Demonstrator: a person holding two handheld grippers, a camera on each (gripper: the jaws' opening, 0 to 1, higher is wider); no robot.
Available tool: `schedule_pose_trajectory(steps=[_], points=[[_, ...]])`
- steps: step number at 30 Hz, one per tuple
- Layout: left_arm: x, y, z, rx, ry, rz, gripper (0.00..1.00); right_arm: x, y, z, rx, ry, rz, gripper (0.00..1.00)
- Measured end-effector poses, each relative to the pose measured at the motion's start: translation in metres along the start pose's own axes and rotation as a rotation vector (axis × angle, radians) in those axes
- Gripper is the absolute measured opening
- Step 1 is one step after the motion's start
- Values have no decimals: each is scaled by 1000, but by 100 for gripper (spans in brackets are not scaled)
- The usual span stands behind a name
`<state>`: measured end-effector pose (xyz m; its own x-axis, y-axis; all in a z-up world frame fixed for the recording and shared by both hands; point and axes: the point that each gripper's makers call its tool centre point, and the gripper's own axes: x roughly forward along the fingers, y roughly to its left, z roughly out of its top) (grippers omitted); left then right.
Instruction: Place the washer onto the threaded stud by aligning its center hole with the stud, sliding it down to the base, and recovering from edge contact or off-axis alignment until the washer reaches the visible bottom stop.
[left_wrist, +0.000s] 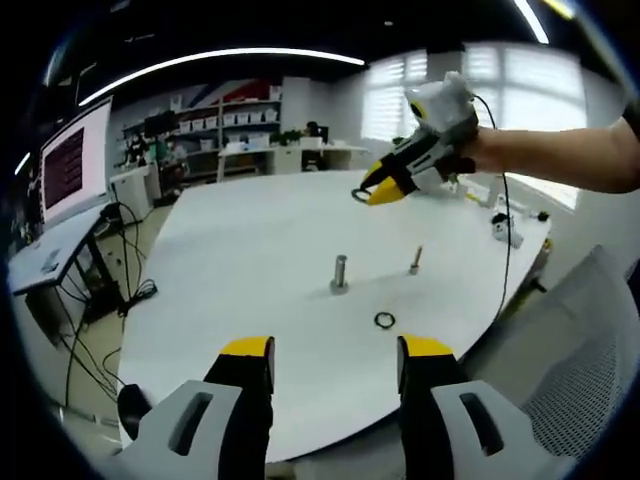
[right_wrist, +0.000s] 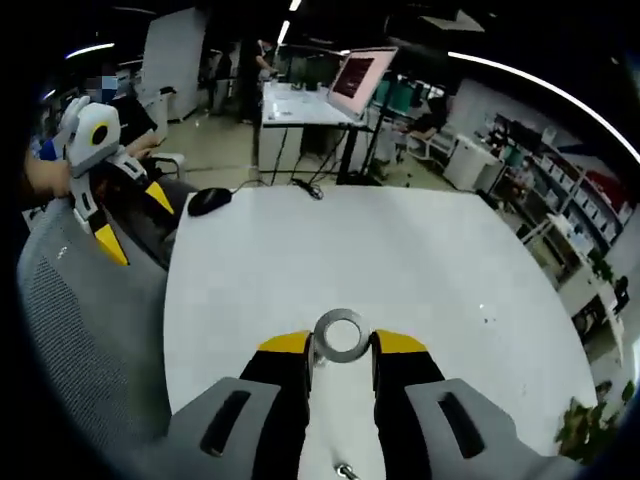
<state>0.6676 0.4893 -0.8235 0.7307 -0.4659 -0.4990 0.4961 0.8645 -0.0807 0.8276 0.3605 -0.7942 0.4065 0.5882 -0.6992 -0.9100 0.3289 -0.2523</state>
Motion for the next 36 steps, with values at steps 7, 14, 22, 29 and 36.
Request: schedule_pose_trajectory(steps=[7,14,22,29,36], points=[[1,-1,-1,3,8,-3,46,25,8,-11,-8,65,78,24],[0,2,-1,-6,7,10,46,51,20,-32,-29,134,130,24],[2,0,-2,-9,19,1,43,64,21,-52,-21,207,165,24],[2,2,0,-16,12,8,44,73,22,-60,-11,226,199,24],[3,1,0,-26,14,6,43,81,22,-66,-6,257,208,24]])
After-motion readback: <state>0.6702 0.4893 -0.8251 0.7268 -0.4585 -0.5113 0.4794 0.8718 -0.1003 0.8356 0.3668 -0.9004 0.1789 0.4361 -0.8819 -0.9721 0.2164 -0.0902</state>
